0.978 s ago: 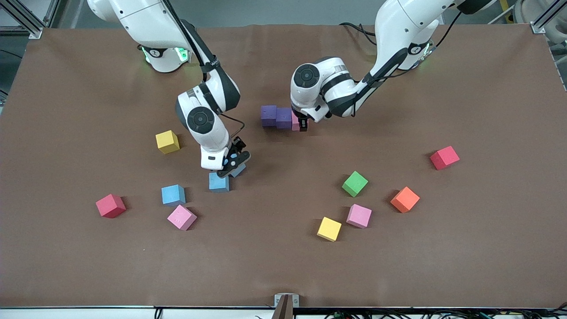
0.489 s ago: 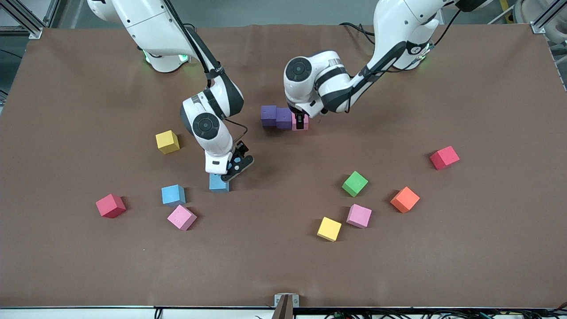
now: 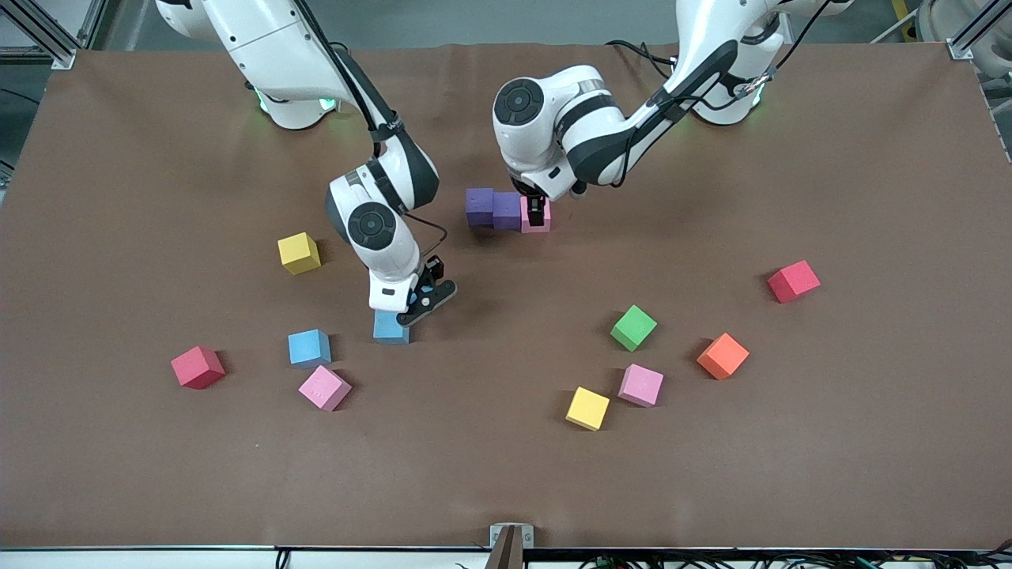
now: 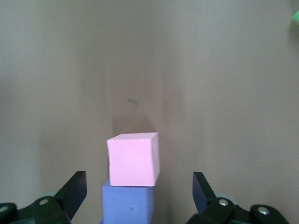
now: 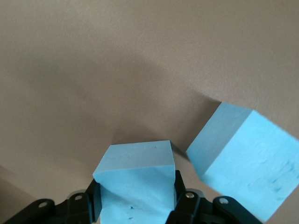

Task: Arrange 11 blocks into digit 3
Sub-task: 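Place the pink block beside the purple blocks while the right gripper grasps blue, then grasp the green block with the left gripper while the right gripper places blue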

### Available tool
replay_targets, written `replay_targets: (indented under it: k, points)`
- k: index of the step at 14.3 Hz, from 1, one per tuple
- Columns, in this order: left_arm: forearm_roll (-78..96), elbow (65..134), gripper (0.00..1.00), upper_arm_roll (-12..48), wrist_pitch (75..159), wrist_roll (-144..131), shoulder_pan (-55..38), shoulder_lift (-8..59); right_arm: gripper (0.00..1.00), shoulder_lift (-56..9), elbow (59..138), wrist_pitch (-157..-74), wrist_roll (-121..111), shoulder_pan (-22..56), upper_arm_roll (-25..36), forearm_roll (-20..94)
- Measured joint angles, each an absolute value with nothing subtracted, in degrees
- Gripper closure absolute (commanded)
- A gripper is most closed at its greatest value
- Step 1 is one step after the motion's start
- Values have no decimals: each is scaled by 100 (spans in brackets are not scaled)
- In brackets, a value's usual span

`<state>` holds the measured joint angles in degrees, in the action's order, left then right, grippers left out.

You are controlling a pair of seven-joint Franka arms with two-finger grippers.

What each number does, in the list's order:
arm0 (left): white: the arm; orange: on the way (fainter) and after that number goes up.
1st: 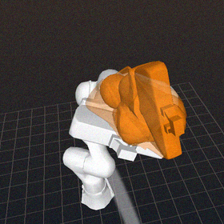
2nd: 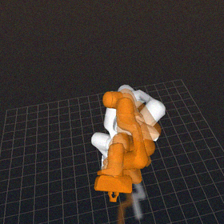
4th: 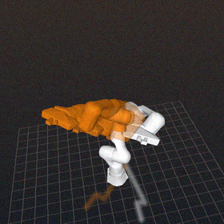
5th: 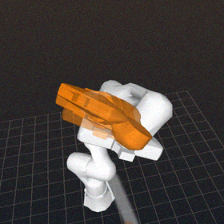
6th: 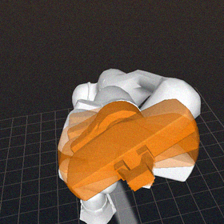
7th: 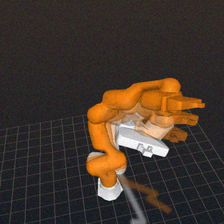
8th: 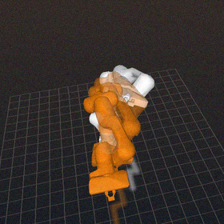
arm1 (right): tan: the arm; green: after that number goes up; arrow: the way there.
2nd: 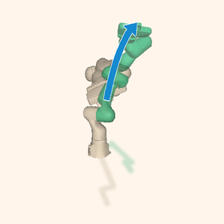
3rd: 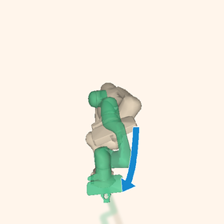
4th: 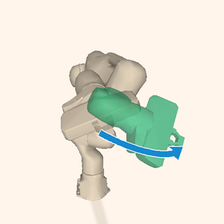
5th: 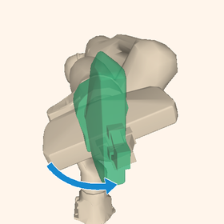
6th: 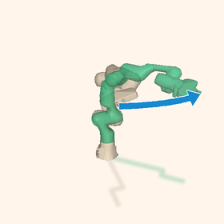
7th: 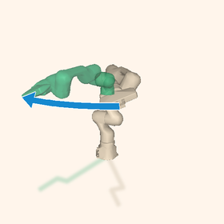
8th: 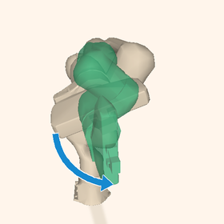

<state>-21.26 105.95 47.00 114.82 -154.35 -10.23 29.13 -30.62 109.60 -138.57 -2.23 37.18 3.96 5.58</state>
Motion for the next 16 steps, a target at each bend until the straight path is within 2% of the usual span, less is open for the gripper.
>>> replay_targets:
  k: [6,13,16]
  points:
    - [-2248,9789,0,4601,10997,-13163,-212,3012,75,-3056,10948,-13816,2341,4397,340,695]
    - [-2556,9428,1,3742,10930,-10159,-148,3314,75,-3013,11051,-13870,3440,4726,341,1103]
    - [-2559,9179,2,3596,10935,-9118,-101,3596,75,-2948,11163,-13912,3719,4873,341,1125]
